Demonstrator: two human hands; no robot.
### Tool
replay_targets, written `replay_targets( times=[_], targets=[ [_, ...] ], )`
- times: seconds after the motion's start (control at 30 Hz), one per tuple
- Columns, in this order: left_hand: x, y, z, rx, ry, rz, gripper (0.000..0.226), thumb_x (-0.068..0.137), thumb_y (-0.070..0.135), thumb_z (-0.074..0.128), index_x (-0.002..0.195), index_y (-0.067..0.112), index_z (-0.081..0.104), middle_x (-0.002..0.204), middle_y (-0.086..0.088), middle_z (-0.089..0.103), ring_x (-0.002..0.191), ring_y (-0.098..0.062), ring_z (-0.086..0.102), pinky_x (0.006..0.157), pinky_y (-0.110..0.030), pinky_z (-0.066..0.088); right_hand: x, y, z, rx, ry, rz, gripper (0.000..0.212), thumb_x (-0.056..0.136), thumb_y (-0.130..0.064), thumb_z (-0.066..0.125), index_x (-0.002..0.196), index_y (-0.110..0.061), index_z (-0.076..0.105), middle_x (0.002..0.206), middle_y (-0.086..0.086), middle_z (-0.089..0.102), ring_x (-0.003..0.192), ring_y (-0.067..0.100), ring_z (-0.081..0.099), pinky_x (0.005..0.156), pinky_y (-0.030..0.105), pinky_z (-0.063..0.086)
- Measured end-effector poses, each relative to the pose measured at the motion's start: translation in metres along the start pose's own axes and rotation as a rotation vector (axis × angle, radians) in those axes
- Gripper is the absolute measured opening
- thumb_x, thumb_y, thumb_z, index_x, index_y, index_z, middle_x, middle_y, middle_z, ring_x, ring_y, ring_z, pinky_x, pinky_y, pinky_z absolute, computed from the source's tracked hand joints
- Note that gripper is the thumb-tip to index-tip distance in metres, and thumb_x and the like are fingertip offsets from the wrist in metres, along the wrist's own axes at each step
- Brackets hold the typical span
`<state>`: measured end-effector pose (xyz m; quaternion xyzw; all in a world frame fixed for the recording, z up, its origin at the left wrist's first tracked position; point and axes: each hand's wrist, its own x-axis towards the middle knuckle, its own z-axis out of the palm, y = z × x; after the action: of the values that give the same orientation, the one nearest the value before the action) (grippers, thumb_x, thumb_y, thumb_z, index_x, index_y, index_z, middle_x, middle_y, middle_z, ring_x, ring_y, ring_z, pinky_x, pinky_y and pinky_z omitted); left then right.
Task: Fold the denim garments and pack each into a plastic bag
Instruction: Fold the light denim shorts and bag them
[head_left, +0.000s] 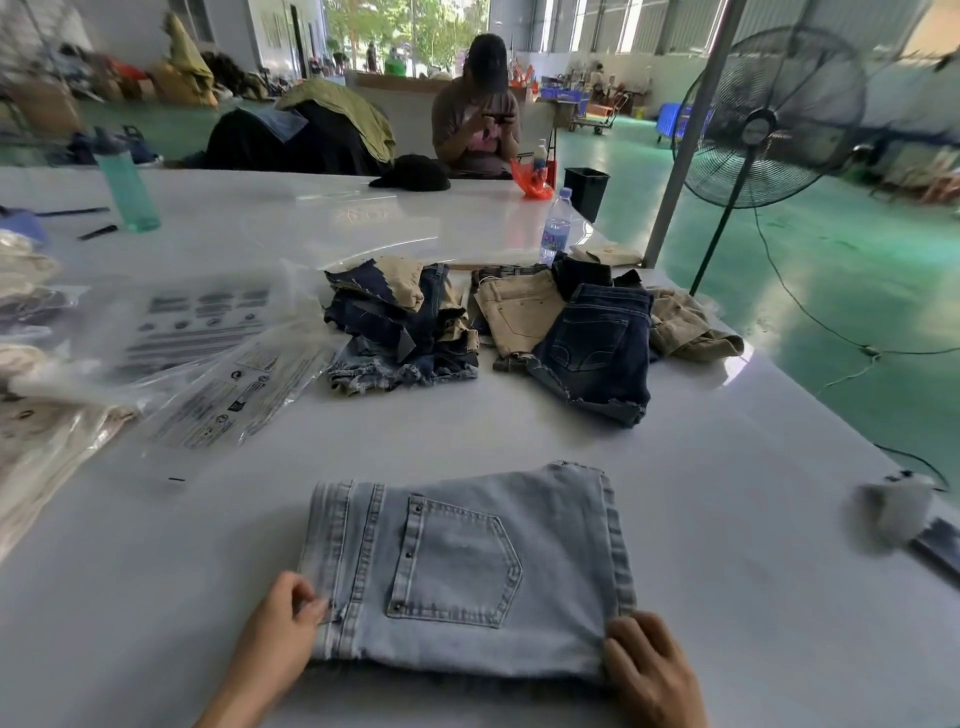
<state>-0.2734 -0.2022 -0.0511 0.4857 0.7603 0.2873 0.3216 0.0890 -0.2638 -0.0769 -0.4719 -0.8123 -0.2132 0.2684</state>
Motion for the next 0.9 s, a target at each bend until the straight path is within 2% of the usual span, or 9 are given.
replay_targets(
  times=[0.1,0.2,0.23,0.37,0.47,0.57,0.67,0.8,0.9],
  targets=[
    [-0.004,-0.005,-0.001,0.089,-0.042,-0.002,0.035,0.086,0.003,0.062,0.067,0.019,0.037,0.071,-0.010,0.053,0.077,-0.033,0.056,0.064,-0.034,0.031,0.011,0.003,-0.006,0.121,-0.173,0.018,0.048,0.098,-0.016,0.034,0.055,-0.018,0.056,0.064,-0.001,0.057,0.068,0.014,0.043,0.054,0.024,0.044],
    [-0.008,0.010,-0.006,0.396,-0.085,0.066,0.023,0.091,0.015,0.054,0.076,0.022,0.037,0.093,-0.008,0.059,0.097,-0.031,0.060,0.070,-0.029,0.038,0.031,0.024,-0.018,0.443,-0.540,0.168,0.008,0.063,-0.011,0.059,0.063,-0.018,0.063,0.066,-0.010,0.062,0.071,0.003,0.051,0.056,0.019,0.049],
    [-0.012,0.023,-0.010,0.557,-0.051,0.085,0.012,0.091,0.018,0.052,0.085,0.021,0.041,0.103,-0.007,0.059,0.103,-0.029,0.058,0.076,-0.030,0.043,0.037,0.034,-0.019,0.592,-0.647,0.332,0.021,0.060,-0.002,0.057,0.067,-0.020,0.067,0.068,-0.009,0.066,0.071,0.001,0.056,0.062,0.021,0.051],
    [-0.006,0.061,0.005,0.675,0.275,0.422,0.035,0.058,-0.002,0.080,0.089,0.000,0.065,0.094,-0.024,0.063,0.084,-0.044,0.062,0.064,-0.050,0.054,0.077,0.070,0.003,0.639,-0.254,1.010,0.025,0.081,0.006,0.061,0.086,-0.016,0.070,0.084,0.006,0.070,0.081,0.022,0.065,0.072,0.029,0.047],
    [-0.012,0.079,0.039,0.569,0.248,0.733,0.041,0.088,0.037,0.057,0.096,-0.001,0.071,0.108,-0.026,0.065,0.101,-0.044,0.063,0.081,-0.057,0.051,0.114,0.082,0.033,0.621,-0.272,1.198,0.043,0.088,-0.022,0.066,0.124,-0.002,0.055,0.112,0.017,0.064,0.102,0.029,0.062,0.088,0.037,0.049],
    [-0.013,0.059,0.070,0.605,0.036,0.789,0.079,0.097,0.056,0.007,0.109,0.012,0.072,0.126,-0.015,0.061,0.138,-0.013,0.032,0.108,-0.048,0.027,0.137,0.087,0.058,0.647,-0.393,1.221,0.056,0.081,-0.034,0.074,0.125,-0.004,0.054,0.113,0.013,0.062,0.106,0.028,0.059,0.092,0.036,0.047],
    [-0.005,0.043,0.079,0.564,-0.034,0.780,0.076,0.096,0.056,0.010,0.113,0.014,0.070,0.139,-0.009,0.050,0.145,-0.004,0.000,0.113,-0.040,0.008,0.146,0.096,0.067,0.567,-0.462,1.139,0.038,0.077,-0.043,0.075,0.095,-0.010,0.066,0.091,0.004,0.064,0.092,0.023,0.060,0.080,0.033,0.049],
    [0.000,0.038,0.086,0.506,0.078,0.811,0.074,0.095,0.058,0.011,0.117,0.016,0.068,0.158,0.016,0.004,0.145,-0.002,0.000,0.115,-0.040,0.007,0.155,0.103,0.065,0.445,-0.723,0.959,0.049,0.081,-0.061,0.062,0.064,-0.014,0.056,0.067,0.006,0.055,0.067,0.020,0.052,0.060,0.030,0.038],
    [-0.001,0.042,0.086,0.430,0.125,0.860,0.063,0.094,0.056,0.014,0.121,0.021,0.059,0.157,0.020,0.001,0.144,0.001,0.004,0.115,-0.038,0.009,0.163,0.104,0.058,0.516,-0.869,1.006,0.051,0.078,-0.061,0.065,0.066,-0.011,0.060,0.066,0.004,0.051,0.063,0.016,0.046,0.059,0.028,0.034]
  ],
)
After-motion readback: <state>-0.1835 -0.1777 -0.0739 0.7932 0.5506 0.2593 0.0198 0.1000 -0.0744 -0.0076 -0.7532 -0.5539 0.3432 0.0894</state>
